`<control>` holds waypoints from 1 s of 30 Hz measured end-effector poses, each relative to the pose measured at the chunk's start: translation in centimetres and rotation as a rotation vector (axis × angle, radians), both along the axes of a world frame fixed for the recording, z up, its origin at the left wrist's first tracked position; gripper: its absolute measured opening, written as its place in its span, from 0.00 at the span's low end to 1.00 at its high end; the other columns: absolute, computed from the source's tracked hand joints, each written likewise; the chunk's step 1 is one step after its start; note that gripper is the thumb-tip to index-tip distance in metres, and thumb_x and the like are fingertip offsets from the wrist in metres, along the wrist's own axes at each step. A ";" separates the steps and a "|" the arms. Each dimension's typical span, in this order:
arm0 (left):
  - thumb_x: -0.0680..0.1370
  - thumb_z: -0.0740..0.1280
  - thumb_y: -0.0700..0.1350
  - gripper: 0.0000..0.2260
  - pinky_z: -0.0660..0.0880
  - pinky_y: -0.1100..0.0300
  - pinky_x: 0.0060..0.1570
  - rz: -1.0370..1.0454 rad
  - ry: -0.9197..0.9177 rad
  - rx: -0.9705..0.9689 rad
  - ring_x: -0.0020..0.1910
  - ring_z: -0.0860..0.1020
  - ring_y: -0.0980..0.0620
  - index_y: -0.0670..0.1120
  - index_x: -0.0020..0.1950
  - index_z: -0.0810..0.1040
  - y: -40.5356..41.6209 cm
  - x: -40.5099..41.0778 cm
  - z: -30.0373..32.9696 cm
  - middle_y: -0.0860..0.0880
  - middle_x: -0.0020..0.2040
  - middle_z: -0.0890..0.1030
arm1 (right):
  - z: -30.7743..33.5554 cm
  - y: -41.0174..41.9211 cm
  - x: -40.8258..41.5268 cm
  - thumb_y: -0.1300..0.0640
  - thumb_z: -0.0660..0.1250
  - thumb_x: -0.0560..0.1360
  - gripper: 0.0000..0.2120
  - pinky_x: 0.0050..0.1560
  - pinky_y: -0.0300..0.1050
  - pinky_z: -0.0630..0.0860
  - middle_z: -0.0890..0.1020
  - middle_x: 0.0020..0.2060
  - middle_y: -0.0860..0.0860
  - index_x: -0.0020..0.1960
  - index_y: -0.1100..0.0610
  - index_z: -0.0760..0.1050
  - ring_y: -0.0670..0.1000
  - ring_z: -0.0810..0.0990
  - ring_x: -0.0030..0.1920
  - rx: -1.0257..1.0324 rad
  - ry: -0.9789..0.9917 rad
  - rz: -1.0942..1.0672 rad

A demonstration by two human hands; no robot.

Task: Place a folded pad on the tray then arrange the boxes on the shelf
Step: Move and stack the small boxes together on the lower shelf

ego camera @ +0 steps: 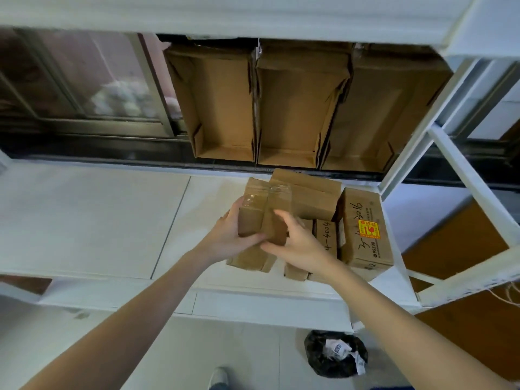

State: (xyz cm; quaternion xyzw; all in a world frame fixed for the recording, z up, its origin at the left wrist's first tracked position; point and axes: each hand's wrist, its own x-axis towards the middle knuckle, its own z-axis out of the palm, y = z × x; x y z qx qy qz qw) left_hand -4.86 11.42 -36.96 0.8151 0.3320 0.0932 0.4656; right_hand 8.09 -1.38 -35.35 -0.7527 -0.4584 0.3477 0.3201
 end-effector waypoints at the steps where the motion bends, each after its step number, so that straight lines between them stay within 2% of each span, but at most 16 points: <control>1: 0.69 0.72 0.58 0.41 0.72 0.61 0.57 0.006 -0.012 0.014 0.61 0.71 0.54 0.55 0.74 0.52 -0.1 -0.4 0.9 0.55 0.63 0.70 | 1.0 0.0 -0.2 0.40 0.69 0.67 0.41 0.59 0.40 0.63 0.61 0.71 0.50 0.73 0.48 0.53 0.50 0.65 0.67 0.027 -0.020 0.011; 4: 0.68 0.72 0.60 0.40 0.67 0.71 0.49 0.036 -0.083 0.028 0.57 0.69 0.61 0.58 0.72 0.52 -0.8 -1.8 3.5 0.60 0.61 0.67 | 3.7 0.1 -0.9 0.44 0.70 0.68 0.40 0.58 0.38 0.63 0.63 0.69 0.50 0.73 0.47 0.53 0.48 0.65 0.65 0.100 -0.067 0.047; 7: 0.66 0.71 0.61 0.41 0.67 0.71 0.52 0.072 -0.143 0.073 0.56 0.69 0.62 0.60 0.72 0.51 -1.5 -3.4 6.1 0.62 0.61 0.65 | 6.0 0.0 -2.1 0.48 0.71 0.69 0.39 0.57 0.36 0.63 0.63 0.69 0.49 0.73 0.48 0.54 0.47 0.66 0.63 0.184 -0.133 0.090; 9: 0.68 0.71 0.59 0.40 0.68 0.71 0.53 0.072 -0.164 0.139 0.57 0.69 0.61 0.58 0.73 0.51 -1.7 -4.6 7.8 0.61 0.62 0.66 | 7.3 0.0 -3.0 0.51 0.71 0.69 0.38 0.57 0.35 0.63 0.62 0.70 0.49 0.73 0.49 0.56 0.47 0.66 0.63 0.238 -0.168 0.106; 13: 0.70 0.72 0.51 0.38 0.72 0.55 0.63 0.075 -0.200 0.242 0.64 0.70 0.54 0.54 0.73 0.55 -1.4 -7.2 10.6 0.55 0.67 0.68 | 9.7 0.2 -5.3 0.54 0.73 0.68 0.38 0.63 0.39 0.65 0.62 0.69 0.51 0.72 0.49 0.57 0.48 0.65 0.66 0.331 -0.226 0.101; 15: 0.70 0.73 0.50 0.38 0.73 0.49 0.63 0.080 -0.211 0.261 0.65 0.70 0.51 0.51 0.74 0.56 -1.0 -8.4 11.8 0.52 0.68 0.69 | 10.7 0.6 -6.2 0.54 0.73 0.68 0.38 0.65 0.42 0.66 0.62 0.69 0.51 0.72 0.49 0.57 0.49 0.65 0.67 0.363 -0.234 0.096; 19: 0.68 0.75 0.49 0.41 0.72 0.47 0.63 0.074 -0.266 0.291 0.66 0.70 0.49 0.48 0.75 0.56 0.2 -11.3 13.5 0.48 0.69 0.68 | 12.4 1.9 -8.7 0.55 0.74 0.67 0.39 0.62 0.38 0.65 0.65 0.68 0.50 0.72 0.48 0.57 0.48 0.66 0.66 0.389 -0.256 0.100; 22: 0.67 0.75 0.52 0.42 0.71 0.46 0.64 0.084 -0.263 0.279 0.66 0.69 0.49 0.49 0.75 0.55 1.5 -13.7 14.3 0.48 0.69 0.67 | 13.4 3.3 -10.8 0.55 0.74 0.67 0.36 0.64 0.45 0.68 0.67 0.67 0.51 0.70 0.50 0.61 0.49 0.69 0.64 0.388 -0.285 0.101; 25: 0.67 0.74 0.55 0.42 0.70 0.49 0.64 0.090 -0.257 0.273 0.67 0.67 0.51 0.54 0.74 0.54 3.1 -16.5 14.6 0.52 0.69 0.65 | 13.9 5.0 -13.3 0.53 0.74 0.67 0.35 0.64 0.47 0.70 0.67 0.66 0.50 0.69 0.49 0.63 0.49 0.70 0.62 0.373 -0.278 0.117; 28: 0.67 0.74 0.57 0.43 0.69 0.57 0.62 0.102 -0.260 0.300 0.69 0.62 0.54 0.57 0.74 0.51 5.2 -19.9 14.6 0.59 0.65 0.62 | 14.2 7.4 -16.6 0.52 0.74 0.66 0.35 0.63 0.42 0.70 0.66 0.67 0.49 0.69 0.48 0.63 0.47 0.70 0.62 0.366 -0.240 0.148; 30: 0.65 0.75 0.60 0.47 0.68 0.58 0.61 0.123 -0.240 0.279 0.69 0.61 0.54 0.57 0.75 0.49 6.5 -21.7 14.6 0.58 0.67 0.60 | 14.1 8.8 -18.5 0.50 0.73 0.67 0.34 0.60 0.37 0.69 0.65 0.67 0.48 0.68 0.47 0.62 0.45 0.69 0.61 0.369 -0.241 0.165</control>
